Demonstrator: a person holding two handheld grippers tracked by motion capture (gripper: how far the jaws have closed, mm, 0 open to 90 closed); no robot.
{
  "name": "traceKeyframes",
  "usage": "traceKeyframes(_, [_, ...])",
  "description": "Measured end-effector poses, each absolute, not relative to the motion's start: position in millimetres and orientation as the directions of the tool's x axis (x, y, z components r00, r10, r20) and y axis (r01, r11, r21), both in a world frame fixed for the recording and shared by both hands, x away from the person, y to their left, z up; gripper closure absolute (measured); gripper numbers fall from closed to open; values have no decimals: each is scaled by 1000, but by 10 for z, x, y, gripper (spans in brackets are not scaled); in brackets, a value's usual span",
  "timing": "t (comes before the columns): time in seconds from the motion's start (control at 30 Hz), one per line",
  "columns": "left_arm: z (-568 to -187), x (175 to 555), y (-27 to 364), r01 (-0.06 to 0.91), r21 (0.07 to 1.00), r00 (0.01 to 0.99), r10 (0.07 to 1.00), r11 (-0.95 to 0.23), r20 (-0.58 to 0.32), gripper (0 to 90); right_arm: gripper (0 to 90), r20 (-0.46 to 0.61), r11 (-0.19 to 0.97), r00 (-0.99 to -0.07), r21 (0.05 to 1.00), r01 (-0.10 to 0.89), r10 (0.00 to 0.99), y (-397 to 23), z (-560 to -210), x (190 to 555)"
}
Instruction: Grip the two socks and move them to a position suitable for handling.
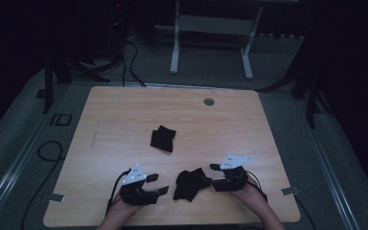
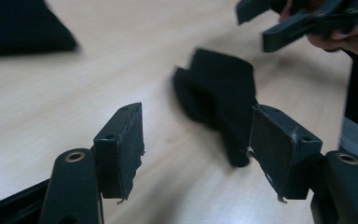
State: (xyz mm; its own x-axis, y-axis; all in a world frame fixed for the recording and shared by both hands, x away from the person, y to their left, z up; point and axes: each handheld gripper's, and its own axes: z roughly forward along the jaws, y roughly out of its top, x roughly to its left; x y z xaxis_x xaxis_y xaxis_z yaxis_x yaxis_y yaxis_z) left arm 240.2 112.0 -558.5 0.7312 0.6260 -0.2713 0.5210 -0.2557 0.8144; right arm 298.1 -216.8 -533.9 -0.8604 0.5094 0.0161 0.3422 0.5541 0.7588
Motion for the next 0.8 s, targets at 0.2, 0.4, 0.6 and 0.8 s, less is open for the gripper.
traceKeyframes(0.2, [-5662, 2403, 917, 538, 785, 756, 587, -307, -289, 354, 431, 81, 557, -861, 732, 393, 502, -2122, -5517, 3034])
traceKeyframes(0.4, [-5641, 2545, 913, 532, 787, 741, 622, -313, -253, 494, 581, 54, 608, -872, 696, 382, 487, -2020, -5604, 3070])
traceKeyframes(0.6, [-5697, 2770, 878, 578, 733, 743, 603, -360, -290, 584, 735, 43, 619, -878, 693, 370, 476, -2035, -5611, 3065])
traceKeyframes(0.8, [-5724, 2840, 727, 574, 717, 773, 552, -397, -313, 589, 780, 30, 619, -879, 698, 359, 476, -2021, -5615, 3053])
